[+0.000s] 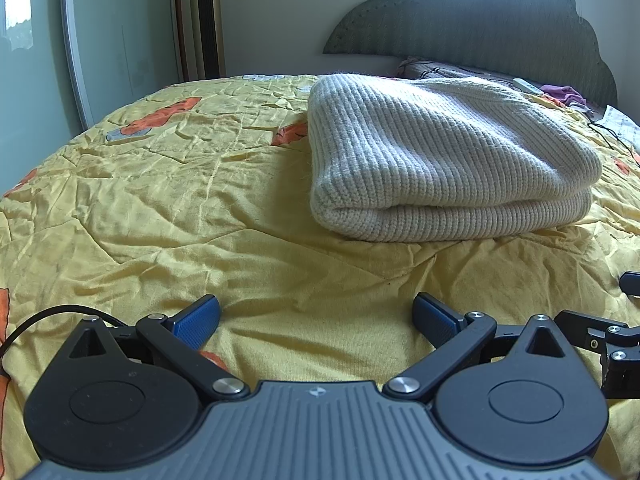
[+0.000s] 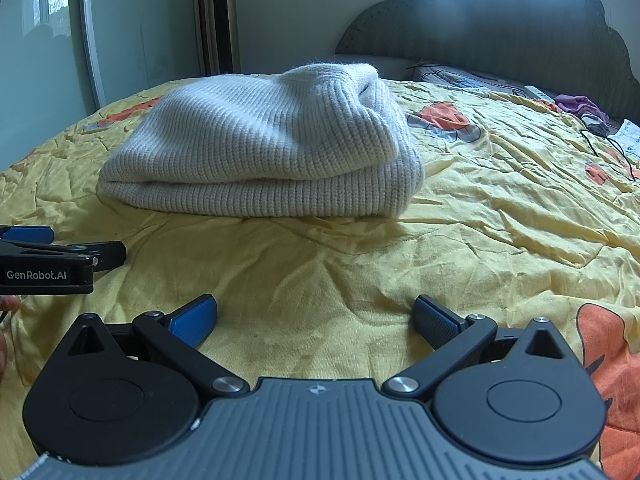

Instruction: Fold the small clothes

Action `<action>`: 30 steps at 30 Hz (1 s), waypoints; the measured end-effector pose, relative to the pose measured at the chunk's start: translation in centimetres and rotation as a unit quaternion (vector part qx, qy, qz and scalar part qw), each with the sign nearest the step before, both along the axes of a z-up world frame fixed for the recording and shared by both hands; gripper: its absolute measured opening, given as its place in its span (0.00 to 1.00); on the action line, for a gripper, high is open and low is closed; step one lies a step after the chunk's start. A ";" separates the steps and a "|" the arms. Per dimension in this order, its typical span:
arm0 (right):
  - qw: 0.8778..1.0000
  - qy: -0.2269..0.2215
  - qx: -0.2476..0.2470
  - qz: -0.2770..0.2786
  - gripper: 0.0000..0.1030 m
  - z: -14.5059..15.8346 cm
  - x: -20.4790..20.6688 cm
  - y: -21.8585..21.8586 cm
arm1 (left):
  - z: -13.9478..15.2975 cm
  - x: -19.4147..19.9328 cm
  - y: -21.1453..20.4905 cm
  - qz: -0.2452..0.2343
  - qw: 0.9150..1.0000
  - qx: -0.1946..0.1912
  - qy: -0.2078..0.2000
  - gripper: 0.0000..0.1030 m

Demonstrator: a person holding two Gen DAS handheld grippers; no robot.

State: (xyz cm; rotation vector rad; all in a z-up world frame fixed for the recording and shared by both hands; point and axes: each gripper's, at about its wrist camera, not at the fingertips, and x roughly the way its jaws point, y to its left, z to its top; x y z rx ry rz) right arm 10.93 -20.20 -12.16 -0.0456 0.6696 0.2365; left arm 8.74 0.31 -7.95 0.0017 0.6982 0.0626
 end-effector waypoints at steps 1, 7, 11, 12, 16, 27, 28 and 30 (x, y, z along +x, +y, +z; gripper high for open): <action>1.000 0.000 0.000 0.000 1.00 0.0 0.0 0.0 | 0.0 0.0 0.0 0.000 1.000 0.000 0.000 1.00; 1.000 0.000 0.000 0.000 1.00 0.0 0.0 0.0 | 0.1 0.0 0.0 0.000 1.000 -0.001 0.000 1.00; 1.000 0.000 -0.002 0.000 1.00 0.0 0.0 0.0 | 0.0 0.0 -0.1 0.000 1.000 -0.001 0.000 1.00; 1.000 -0.001 -0.002 0.000 1.00 0.0 0.0 0.0 | 0.1 0.0 -0.1 0.000 1.000 -0.001 0.000 1.00; 1.000 -0.001 -0.002 -0.003 1.00 0.1 -0.1 -0.1 | 0.1 0.0 -0.1 0.000 1.000 -0.001 0.000 1.00; 0.999 -0.004 0.004 -0.037 1.00 0.4 -0.7 -0.5 | 0.4 -0.4 0.4 -0.006 1.000 0.001 0.005 1.00; 0.999 -0.001 0.015 -0.040 1.00 0.5 -0.8 -0.8 | 0.4 -0.5 0.4 -0.005 1.000 0.002 0.006 1.00; 0.998 0.006 0.038 -0.044 1.00 0.6 -0.9 -1.4 | 0.5 -0.7 0.4 -0.004 1.000 0.003 0.006 1.00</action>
